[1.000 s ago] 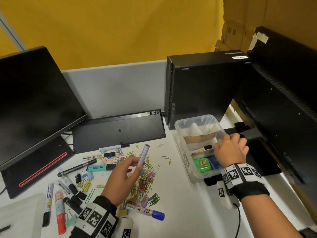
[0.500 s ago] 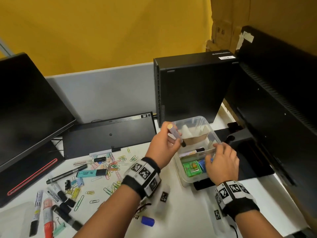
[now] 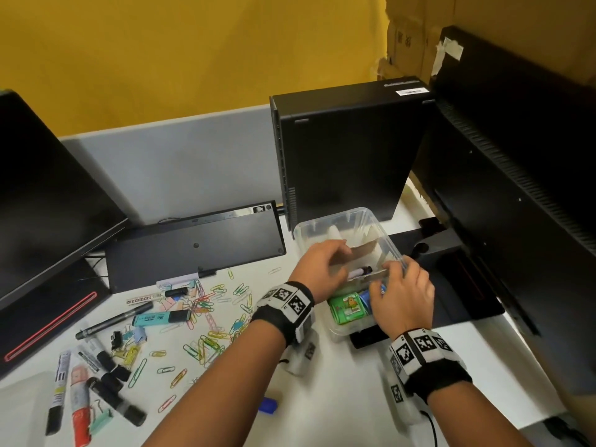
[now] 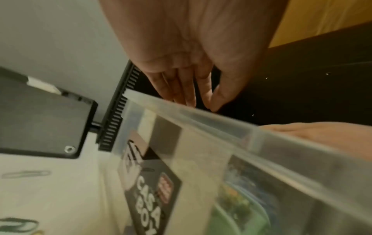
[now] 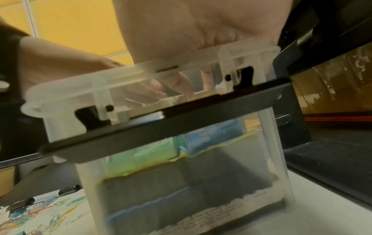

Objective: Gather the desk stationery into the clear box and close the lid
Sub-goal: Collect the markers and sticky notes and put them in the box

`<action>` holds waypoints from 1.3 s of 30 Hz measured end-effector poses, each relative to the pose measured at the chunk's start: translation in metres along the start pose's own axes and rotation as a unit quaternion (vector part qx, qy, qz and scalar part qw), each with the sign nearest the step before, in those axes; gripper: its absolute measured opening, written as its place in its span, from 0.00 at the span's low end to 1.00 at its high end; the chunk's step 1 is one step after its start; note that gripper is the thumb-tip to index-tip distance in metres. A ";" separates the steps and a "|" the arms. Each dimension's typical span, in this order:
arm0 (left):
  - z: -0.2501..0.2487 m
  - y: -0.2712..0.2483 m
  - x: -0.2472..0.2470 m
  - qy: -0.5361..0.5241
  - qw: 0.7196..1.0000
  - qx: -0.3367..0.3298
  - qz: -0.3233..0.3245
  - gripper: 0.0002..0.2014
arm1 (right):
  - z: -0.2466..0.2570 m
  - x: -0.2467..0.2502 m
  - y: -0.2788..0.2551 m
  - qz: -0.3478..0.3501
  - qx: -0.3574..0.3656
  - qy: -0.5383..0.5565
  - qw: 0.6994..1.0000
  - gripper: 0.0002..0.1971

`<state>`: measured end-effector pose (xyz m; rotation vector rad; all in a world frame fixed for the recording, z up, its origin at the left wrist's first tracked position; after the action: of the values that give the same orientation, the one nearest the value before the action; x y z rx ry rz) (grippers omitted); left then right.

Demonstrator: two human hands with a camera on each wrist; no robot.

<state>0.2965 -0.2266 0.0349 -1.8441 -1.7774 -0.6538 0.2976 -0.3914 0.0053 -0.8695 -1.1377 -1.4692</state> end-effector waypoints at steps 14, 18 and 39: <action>0.132 -0.164 0.020 0.247 0.943 0.119 0.191 0.14 | 0.000 0.000 0.001 -0.001 0.008 0.007 1.000 0.18; 0.137 -0.180 0.012 0.313 0.920 0.087 0.218 0.15 | 0.000 0.000 0.001 0.001 0.004 0.009 1.000 0.18; -0.031 0.025 -0.014 0.308 0.945 -0.021 0.105 0.16 | 0.000 0.001 0.001 0.016 -0.014 0.010 1.000 0.22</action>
<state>0.3210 -0.2577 0.0488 -1.5825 -1.1503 -1.0483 0.2987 -0.3917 0.0064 -0.8858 -1.0864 -1.4675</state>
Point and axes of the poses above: each hand's wrist, its own y-axis towards the middle knuckle, its own x-axis out of the back of the hand, z = x × y, the point moved 8 cm from there along y, towards the middle knuckle, and after that the axes turned 1 degree about -z, right-handed, at the moved point
